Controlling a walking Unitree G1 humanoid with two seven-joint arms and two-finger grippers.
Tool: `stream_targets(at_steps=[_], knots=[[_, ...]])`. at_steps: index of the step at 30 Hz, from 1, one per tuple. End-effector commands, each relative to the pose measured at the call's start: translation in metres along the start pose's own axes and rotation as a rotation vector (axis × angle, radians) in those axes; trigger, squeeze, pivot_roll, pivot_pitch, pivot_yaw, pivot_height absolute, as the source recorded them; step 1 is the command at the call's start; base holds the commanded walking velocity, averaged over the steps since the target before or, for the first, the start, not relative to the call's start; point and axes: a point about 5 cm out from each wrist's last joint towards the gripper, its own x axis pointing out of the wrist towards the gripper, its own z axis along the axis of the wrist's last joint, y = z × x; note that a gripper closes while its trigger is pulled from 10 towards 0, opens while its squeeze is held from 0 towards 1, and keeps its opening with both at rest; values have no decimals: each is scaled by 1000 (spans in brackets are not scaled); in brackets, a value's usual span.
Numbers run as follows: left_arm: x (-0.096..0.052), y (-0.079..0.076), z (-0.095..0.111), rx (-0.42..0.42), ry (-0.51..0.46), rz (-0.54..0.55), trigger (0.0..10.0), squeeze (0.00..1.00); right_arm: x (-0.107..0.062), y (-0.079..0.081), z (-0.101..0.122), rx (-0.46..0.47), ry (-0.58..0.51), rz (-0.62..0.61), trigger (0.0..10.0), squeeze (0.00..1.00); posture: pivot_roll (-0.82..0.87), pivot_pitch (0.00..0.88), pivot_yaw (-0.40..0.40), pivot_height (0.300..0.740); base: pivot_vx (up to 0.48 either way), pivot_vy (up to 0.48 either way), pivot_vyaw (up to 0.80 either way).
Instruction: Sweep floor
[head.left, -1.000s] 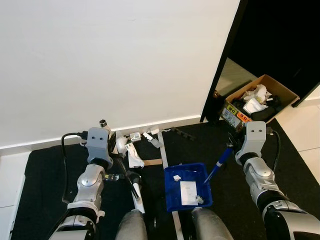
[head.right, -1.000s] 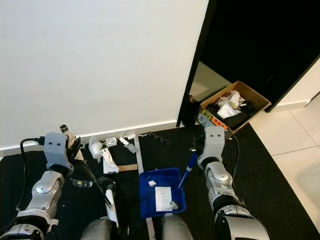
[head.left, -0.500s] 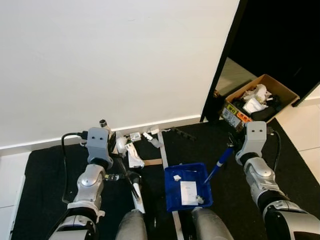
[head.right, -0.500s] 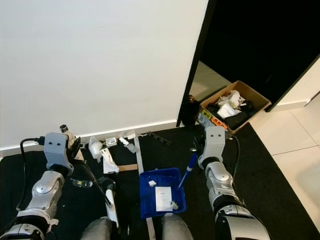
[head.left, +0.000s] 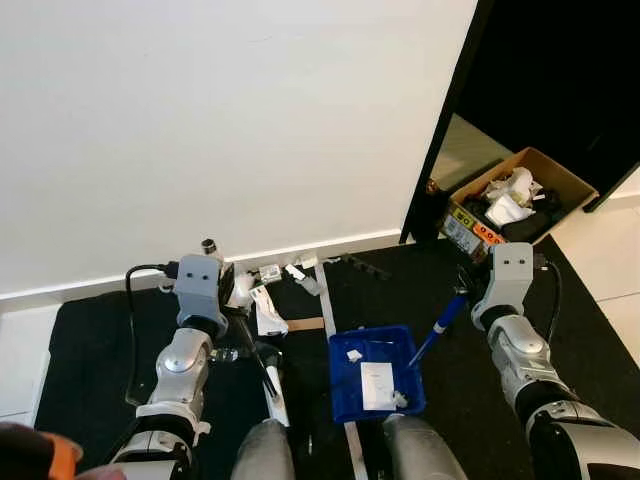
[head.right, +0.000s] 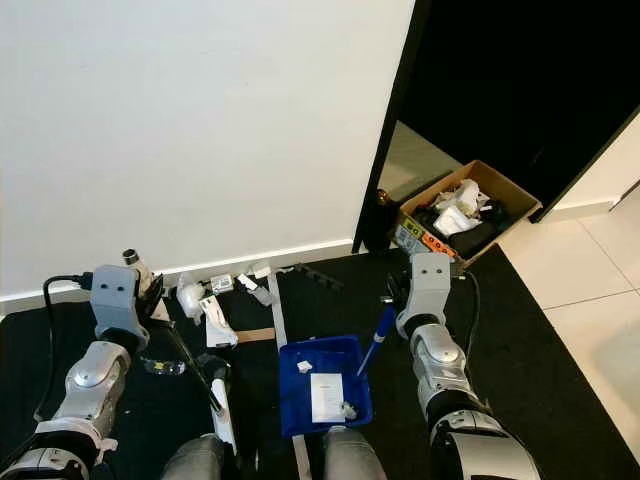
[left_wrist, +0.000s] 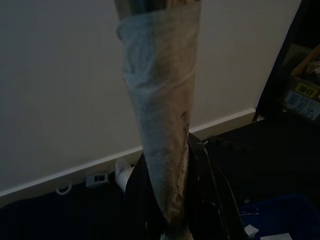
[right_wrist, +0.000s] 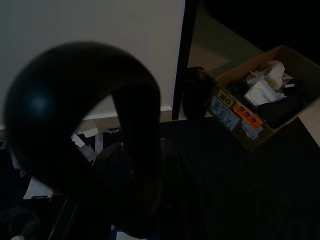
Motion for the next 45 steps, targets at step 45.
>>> stream_targets(at_steps=[45], knots=[[16, 11, 12, 73, 34, -25, 10000, 0, 6, -12, 13, 17, -26, -52, 10000, 0, 63, 0, -14, 740, 0, 0, 0]])
